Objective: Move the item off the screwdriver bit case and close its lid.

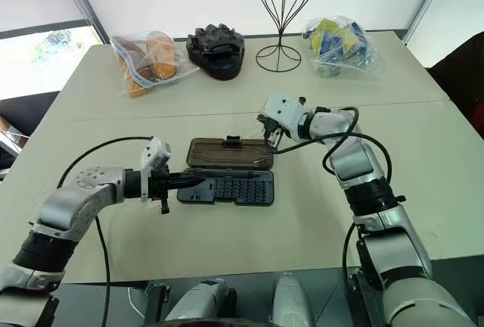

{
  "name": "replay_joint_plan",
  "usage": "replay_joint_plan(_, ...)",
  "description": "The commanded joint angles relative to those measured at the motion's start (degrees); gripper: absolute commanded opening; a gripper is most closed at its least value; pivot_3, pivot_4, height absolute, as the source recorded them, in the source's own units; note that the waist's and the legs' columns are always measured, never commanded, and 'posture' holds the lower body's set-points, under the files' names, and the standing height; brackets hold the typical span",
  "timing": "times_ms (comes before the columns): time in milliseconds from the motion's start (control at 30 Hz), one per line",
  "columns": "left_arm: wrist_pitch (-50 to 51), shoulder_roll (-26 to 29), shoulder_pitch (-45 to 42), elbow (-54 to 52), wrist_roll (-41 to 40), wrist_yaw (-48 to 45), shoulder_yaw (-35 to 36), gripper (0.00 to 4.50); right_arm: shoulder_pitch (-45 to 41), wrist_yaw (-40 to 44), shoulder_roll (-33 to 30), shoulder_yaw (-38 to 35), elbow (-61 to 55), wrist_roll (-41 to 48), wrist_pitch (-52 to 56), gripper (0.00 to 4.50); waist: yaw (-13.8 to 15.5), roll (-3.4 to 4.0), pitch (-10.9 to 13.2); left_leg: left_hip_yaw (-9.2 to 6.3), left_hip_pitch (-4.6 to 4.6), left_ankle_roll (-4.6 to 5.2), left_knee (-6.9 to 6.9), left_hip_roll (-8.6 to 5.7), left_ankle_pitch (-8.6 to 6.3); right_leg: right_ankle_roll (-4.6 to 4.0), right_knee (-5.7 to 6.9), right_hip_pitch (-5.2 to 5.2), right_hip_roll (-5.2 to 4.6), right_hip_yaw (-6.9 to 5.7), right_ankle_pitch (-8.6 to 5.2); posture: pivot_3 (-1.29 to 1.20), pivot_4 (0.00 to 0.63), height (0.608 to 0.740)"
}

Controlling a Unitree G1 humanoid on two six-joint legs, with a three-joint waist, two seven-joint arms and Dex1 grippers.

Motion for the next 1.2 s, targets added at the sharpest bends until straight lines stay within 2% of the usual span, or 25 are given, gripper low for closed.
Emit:
replay_joint_plan(33, -5.2, -0.7, -1.0, 3.3, 3.8, -1.7, -1.6, 0.0, -2.8, 1.7, -0.1, -0.7, 1.0, 2.2, 2.4, 0.05, 0.1, -0.02, 0.0, -0.01, -0.02, 0.0, 0.01, 0.0, 0.0, 0.0, 0.0, -0.01, 0.0, -0.01, 0.0, 0.0, 0.15, 0.74)
replay_joint_plan(167, -11.3, -0.7, -0.5, 7.5, 9.5, -2.8, -4.9, 0.0, -6.1, 7.1, -0.3, 2.2, 7.3, 2.7, 4.1, 0.05, 0.0, -0.02, 0.0, 0.0, 0.02, 0.0, 0.02, 0.0, 0.0, 0.0, 0.01, 0.02, -0.02, -0.02, 0.0, 0.0, 0.15, 0.74)
replay_joint_plan(200, -11.9, -0.8, -0.2, 7.8, 9.8, -2.8, -5.0, 0.0, -6.7, 7.6, -0.3, 2.9, 9.1, 2.1, 3.6, 0.29, 0.0, -0.02, 0.0, 0.0, 0.02, 0.0, 0.02, 0.0, 0.0, 0.0, 0.01, 0.03, -0.02, -0.02, 0.0, 0.0, 0.15, 0.74)
replay_joint_plan(300, -12.9, -0.8, 0.8, 7.8, 10.4, -3.1, -4.9, 0.0, -9.0, 8.0, 0.2, 5.0, 15.0, 0.2, 1.8, 1.31, -0.1, -0.01, 0.0, 0.0, 0.03, 0.0, 0.02, 0.0, 0.0, 0.0, 0.02, 0.03, -0.02, -0.02, 0.0, 0.0, 0.15, 0.74)
replay_joint_plan(433, -12.1, -0.1, 2.4, 6.1, 10.0, -3.5, -4.6, 0.0, -12.4, 9.1, 0.7, 8.6, 23.8, -3.1, -3.5, 3.47, -0.3, -0.01, 0.0, 0.0, 0.04, 0.0, 0.0, 0.0, 0.0, 0.0, 0.03, 0.01, -0.02, -0.02, 0.0, 0.0, 0.15, 0.74)
replay_joint_plan(467, -12.0, -0.1, 2.6, 5.7, 10.0, -3.5, -4.5, 0.0, -13.1, 9.5, 1.0, 9.0, 25.6, -3.4, -4.4, 3.77, -0.3, -0.01, 0.0, 0.0, 0.05, 0.0, -0.01, 0.0, 0.0, 0.0, 0.04, 0.01, -0.02, -0.01, 0.0, 0.0, 0.15, 0.74)
replay_joint_plan(667, -12.0, -0.2, 3.7, 5.2, 10.8, -2.5, -4.4, 0.0, -18.7, 9.5, 5.4, 8.4, 38.8, -4.0, -4.1, 3.77, -0.5, 0.01, 0.0, 0.0, 0.08, 0.0, -0.03, 0.01, 0.0, 0.0, 0.05, 0.01, 0.0, -0.02, 0.0, 0.0, 0.15, 0.74)
replay_joint_plan(800, -11.7, -0.7, 4.5, 4.5, 10.7, -1.6, -4.5, 0.0, -23.2, 9.8, 9.5, 5.5, 47.9, -1.9, 2.2, 3.77, -0.5, 0.02, 0.0, 0.0, 0.11, 0.0, -0.05, 0.01, 0.0, 0.0, 0.07, 0.02, 0.0, -0.02, 0.0, 0.0, 0.15, 0.74)
replay_joint_plan(900, -11.4, -0.8, 5.3, 4.1, 10.5, -1.1, -4.6, 0.0, -24.3, 10.8, 10.8, 6.4, 53.0, -3.5, 2.0, 2.87, -0.4, 0.05, 0.0, -0.02, 0.12, 0.0, -0.05, 0.0, 0.0, 0.0, 0.07, 0.03, 0.0, -0.02, 0.0, 0.0, 0.15, 0.74)
replay_joint_plan(1067, -10.1, -0.8, 7.2, 3.6, 9.7, -0.7, -4.4, 0.0, -24.2, 11.7, 12.3, 8.9, 57.3, -7.0, -2.1, 0.27, -0.6, 0.21, -0.2, -0.02, 0.28, 0.0, -0.11, 0.0, 0.0, 0.0, 0.07, 0.14, -0.01, -0.02, 0.0, 0.0, 0.15, 0.74)
replay_joint_plan(1100, -9.9, -0.8, 7.9, 3.6, 9.5, -0.7, -4.3, 0.0, -24.0, 11.8, 12.6, 9.4, 57.9, -7.8, -3.1, 0.02, -0.7, 0.22, -0.3, -0.02, 0.3, 0.0, -0.14, 0.0, 0.0, 0.0, 0.07, 0.15, 0.0, -0.01, 0.0, 0.0, 0.15, 0.74)
replay_joint_plan(1200, -9.4, -0.8, 9.7, 3.7, 9.0, -0.7, -3.8, 0.0, -22.7, 11.3, 12.9, 11.0, 59.0, -10.4, -6.9, 0.02, -0.8, 0.19, -0.9, -0.02, 0.6, -0.01, -0.38, 0.08, 0.0, 0.0, 0.06, 0.22, 0.03, -0.01, 0.0, 0.0, 0.15, 0.74)
